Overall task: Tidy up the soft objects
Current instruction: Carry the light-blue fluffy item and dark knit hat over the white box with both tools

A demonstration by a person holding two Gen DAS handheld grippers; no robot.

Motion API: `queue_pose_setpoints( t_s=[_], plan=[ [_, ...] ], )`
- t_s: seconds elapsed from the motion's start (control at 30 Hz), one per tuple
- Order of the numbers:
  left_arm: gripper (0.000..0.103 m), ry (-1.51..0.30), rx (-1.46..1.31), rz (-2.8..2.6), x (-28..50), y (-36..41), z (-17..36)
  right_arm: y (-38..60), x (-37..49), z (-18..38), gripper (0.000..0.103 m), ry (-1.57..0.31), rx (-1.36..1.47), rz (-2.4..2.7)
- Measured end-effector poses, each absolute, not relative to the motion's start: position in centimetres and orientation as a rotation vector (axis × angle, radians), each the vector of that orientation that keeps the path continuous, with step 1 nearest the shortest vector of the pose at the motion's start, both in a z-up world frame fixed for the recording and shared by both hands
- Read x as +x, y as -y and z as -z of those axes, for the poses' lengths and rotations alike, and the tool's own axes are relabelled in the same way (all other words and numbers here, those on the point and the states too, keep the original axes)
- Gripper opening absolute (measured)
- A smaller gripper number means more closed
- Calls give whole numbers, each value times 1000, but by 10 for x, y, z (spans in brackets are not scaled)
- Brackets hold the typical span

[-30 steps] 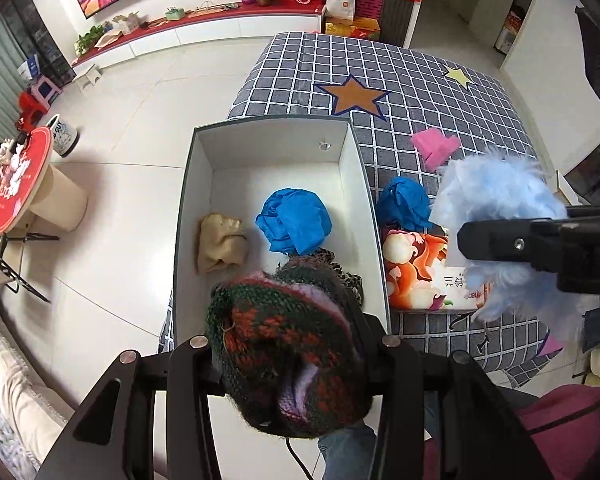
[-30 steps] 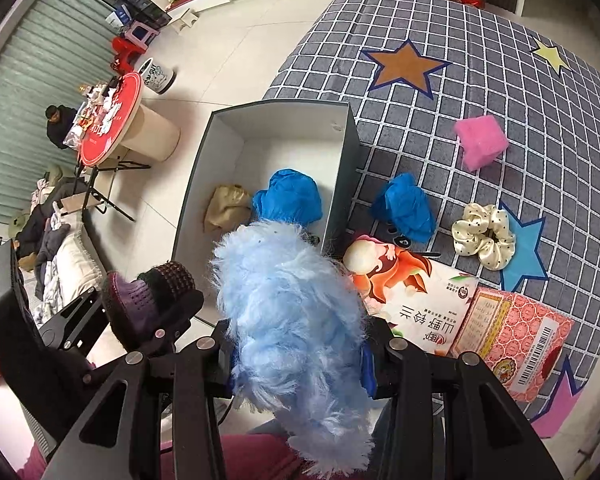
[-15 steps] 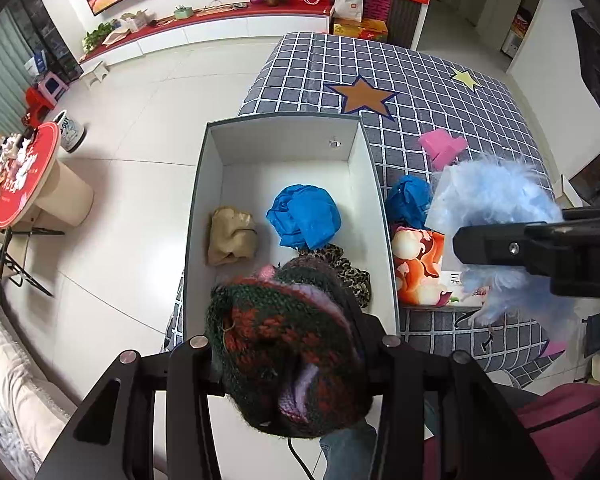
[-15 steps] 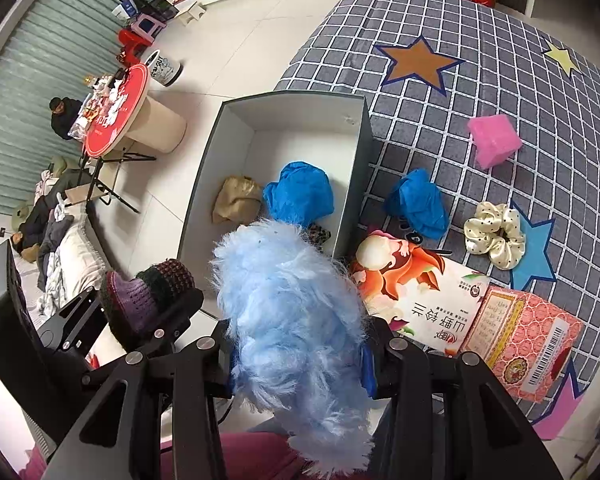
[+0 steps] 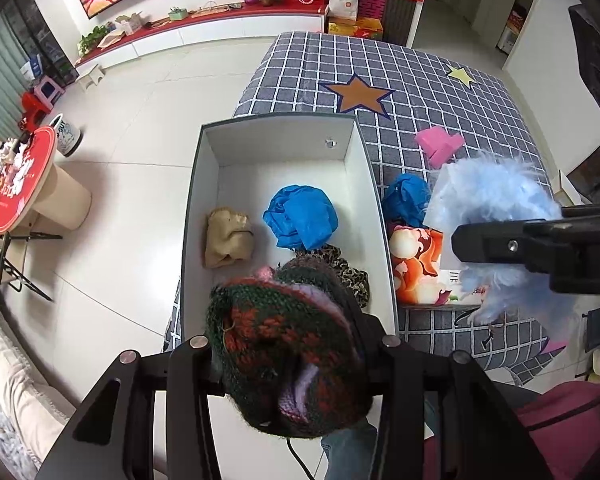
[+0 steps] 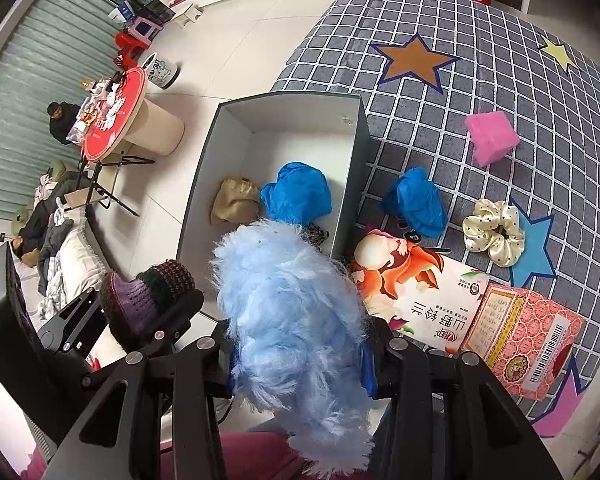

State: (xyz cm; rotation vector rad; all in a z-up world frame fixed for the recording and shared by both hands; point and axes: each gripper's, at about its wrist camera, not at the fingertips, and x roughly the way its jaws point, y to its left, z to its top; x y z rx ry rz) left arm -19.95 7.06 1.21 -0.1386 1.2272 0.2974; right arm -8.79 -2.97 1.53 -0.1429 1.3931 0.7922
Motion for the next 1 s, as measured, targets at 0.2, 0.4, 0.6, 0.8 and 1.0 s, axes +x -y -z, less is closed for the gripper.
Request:
queue_pose_setpoints(
  t_s=[0.2,0.4,0.6,0.8,1.0],
  plan=[
    [47,-1231,-131,-287,-195,-70,-11,30,-86,-13,45,-1410,-130,-783],
    [47,-1246,-123,-277,-189,-70,-8,32,-81,-8,45,-1431,-110,-768],
    [47,-1243,-131,-276,-188,-72,-8,30,-80,-11,45,-1423,-115,-764],
    [47,-1254,-148,-285,-190,-77,-5,25,-81,-7,45,-1439,-125,-772],
    [47,-1259,-174,-300,-191,-84,-4,17,-81,-4,45,-1455,-136,-787]
  ],
)
